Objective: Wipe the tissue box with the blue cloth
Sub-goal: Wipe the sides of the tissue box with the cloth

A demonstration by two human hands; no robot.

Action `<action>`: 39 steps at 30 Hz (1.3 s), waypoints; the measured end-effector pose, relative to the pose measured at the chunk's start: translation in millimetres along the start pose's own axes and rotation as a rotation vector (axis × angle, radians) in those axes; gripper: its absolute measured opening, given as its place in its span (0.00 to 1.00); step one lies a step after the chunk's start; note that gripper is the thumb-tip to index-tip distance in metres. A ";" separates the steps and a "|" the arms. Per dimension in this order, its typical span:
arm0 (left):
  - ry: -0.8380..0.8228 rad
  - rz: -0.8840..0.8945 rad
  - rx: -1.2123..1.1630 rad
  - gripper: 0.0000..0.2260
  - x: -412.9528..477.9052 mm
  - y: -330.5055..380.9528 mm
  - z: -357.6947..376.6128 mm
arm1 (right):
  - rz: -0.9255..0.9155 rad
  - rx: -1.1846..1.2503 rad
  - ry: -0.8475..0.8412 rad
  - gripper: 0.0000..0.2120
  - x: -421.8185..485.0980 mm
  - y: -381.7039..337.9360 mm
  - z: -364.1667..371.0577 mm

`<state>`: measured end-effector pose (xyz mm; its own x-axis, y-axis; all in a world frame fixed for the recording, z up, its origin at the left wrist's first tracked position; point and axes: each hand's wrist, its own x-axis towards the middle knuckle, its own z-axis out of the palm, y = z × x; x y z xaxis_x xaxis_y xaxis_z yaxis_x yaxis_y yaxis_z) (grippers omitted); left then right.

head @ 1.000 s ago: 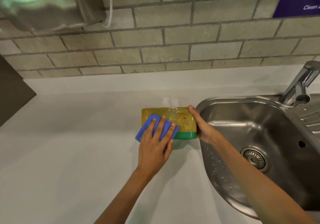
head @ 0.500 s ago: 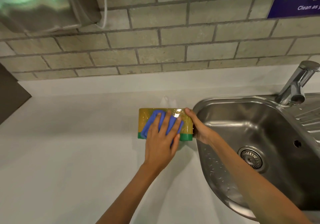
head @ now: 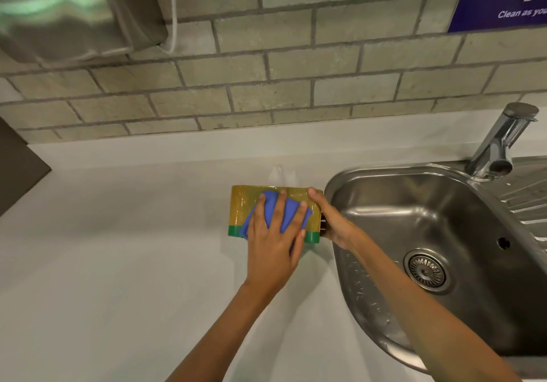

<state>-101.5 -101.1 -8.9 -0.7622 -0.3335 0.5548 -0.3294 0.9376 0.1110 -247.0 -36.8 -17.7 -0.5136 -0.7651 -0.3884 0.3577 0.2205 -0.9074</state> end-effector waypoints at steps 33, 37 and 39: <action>-0.057 -0.221 -0.268 0.22 16.6 -3.4 6.8 | -0.024 0.141 0.013 0.37 -6.5 0.8 0.5; -0.033 -0.288 -0.304 0.21 24.9 1.1 5.9 | 0.036 0.155 0.021 0.45 -9.3 -2.7 -1.5; -0.009 -0.351 -0.297 0.21 30.3 11.4 6.6 | 0.049 0.154 0.024 0.48 -10.1 -5.4 0.6</action>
<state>-132.0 -101.2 3.7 -0.6384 -0.6353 0.4345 -0.3951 0.7550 0.5234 -243.2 -30.7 -8.8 -0.5102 -0.7406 -0.4373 0.4973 0.1608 -0.8525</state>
